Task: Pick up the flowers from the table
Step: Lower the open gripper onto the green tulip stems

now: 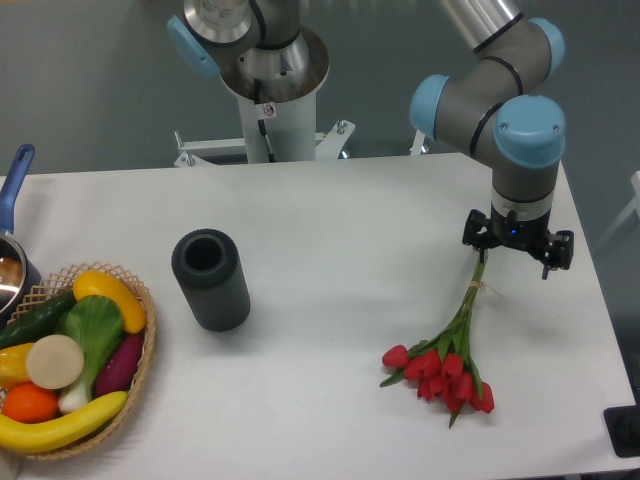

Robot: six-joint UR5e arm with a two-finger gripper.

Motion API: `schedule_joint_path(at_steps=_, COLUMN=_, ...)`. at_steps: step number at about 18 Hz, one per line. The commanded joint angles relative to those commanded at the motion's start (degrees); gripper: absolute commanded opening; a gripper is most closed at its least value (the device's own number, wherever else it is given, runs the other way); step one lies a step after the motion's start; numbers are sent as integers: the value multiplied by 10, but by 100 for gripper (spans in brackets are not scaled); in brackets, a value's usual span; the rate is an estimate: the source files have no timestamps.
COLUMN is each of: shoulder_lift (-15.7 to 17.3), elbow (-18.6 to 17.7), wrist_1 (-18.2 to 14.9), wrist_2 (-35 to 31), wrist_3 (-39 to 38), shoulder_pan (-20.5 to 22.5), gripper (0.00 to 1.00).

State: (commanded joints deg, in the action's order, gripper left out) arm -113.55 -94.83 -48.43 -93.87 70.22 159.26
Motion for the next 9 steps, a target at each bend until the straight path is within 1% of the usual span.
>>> schedule_joint_path(at_steps=6, shoulder_lift=-2, elbow=-5, wrist_1=0, wrist_2=-1, wrist_3=-2, shoulder_pan=-2, gripper=100)
schedule_joint_path(at_steps=7, shoulder_lift=-2, elbow=-18, wrist_1=1, wrist_2=-1, wrist_3=-9, shoulder_pan=-2, gripper=100)
schedule_joint_path(at_steps=9, shoulder_lift=-2, elbow=-28, wrist_1=2, wrist_2=1, wrist_3=-14, shoulder_pan=0, gripper=100)
